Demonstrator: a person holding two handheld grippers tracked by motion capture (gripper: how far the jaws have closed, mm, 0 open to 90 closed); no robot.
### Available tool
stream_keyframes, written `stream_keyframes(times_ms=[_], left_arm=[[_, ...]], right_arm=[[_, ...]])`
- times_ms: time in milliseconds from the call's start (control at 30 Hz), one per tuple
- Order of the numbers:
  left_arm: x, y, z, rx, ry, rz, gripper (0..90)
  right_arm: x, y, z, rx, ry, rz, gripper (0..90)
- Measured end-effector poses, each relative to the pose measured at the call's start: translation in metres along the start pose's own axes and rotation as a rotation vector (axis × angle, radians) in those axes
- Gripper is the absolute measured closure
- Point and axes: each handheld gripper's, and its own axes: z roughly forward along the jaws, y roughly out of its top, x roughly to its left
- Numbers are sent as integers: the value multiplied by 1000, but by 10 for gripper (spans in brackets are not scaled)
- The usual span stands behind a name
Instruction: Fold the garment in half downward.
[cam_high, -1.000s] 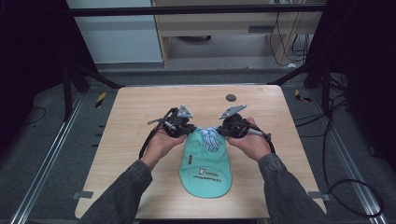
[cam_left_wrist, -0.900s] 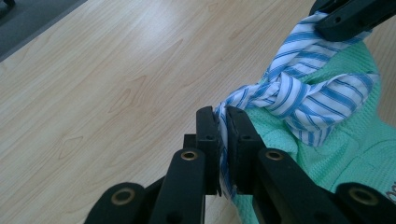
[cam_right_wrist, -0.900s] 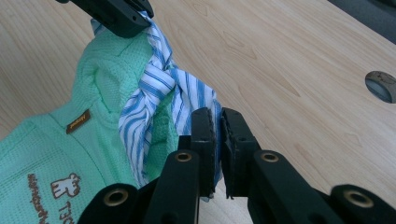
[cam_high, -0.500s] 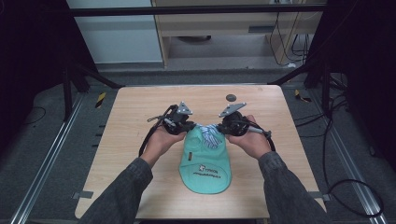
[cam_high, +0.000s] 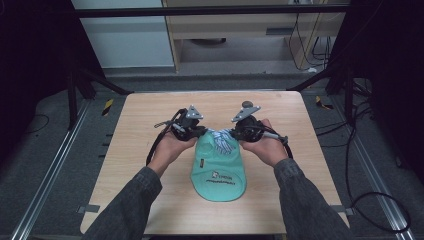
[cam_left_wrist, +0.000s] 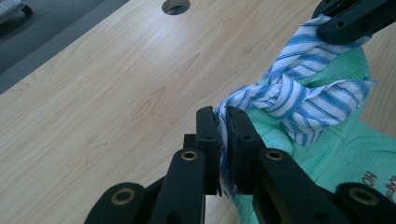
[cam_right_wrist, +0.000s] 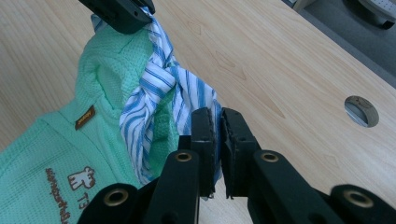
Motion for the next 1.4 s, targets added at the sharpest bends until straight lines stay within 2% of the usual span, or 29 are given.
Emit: stream_keyframes(times_ms=[333,500,800,933,1100,1233,1400], left_arm=[[6,2,1,-3,0,-11,845],[5,9,1,-4,12,5,845],[6,13,5,-13,23,4,845],[6,16,4,1,26,24,845],[9,20,4,-1,30,19,845],[10,20,1,7,28,41,845],[13,24,-1,2,36,38,844]], right_arm=[[-1,6,1,-5,-11,-12,846],[-5,6,2,0,-26,-7,847],[-11,8,2,-3,-40,-5,847],[-12,9,2,1,-46,-9,848],[-14,11,2,-3,-51,-6,848],[-14,11,3,-4,-46,-12,847],[-15,15,3,-10,-52,-7,847]])
